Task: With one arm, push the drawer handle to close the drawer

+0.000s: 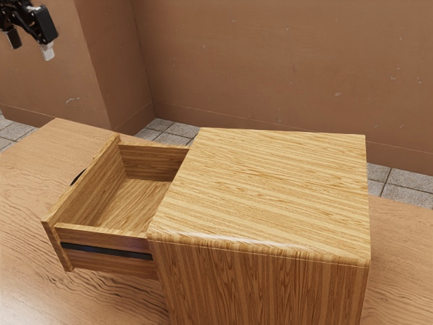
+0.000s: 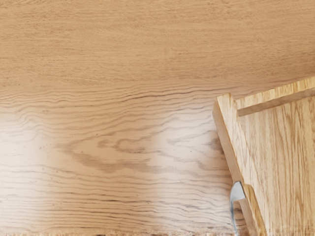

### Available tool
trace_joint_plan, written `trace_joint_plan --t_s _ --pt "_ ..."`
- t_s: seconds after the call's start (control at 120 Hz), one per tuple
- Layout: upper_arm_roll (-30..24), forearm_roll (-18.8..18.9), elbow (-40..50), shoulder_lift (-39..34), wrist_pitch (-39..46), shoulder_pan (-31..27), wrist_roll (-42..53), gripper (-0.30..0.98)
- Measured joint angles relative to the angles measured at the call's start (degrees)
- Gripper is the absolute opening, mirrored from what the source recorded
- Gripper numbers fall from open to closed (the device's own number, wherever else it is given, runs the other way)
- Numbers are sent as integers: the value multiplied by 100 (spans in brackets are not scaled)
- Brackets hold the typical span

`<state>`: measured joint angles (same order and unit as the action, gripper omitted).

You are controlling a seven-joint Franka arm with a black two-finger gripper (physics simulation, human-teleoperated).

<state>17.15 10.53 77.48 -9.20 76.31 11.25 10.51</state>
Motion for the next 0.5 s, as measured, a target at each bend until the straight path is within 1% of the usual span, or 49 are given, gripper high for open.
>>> trace_joint_plan --t_s 0.117,0.283,0.4,0.5 --pt "18 28 83 -11 -149 -38 176 69" --pt "-7 5 359 -33 -99 -62 356 68" --pt "-17 13 740 -291 -157 -63 466 48" --pt "-18 131 1106 -371 -214 -62 592 31"
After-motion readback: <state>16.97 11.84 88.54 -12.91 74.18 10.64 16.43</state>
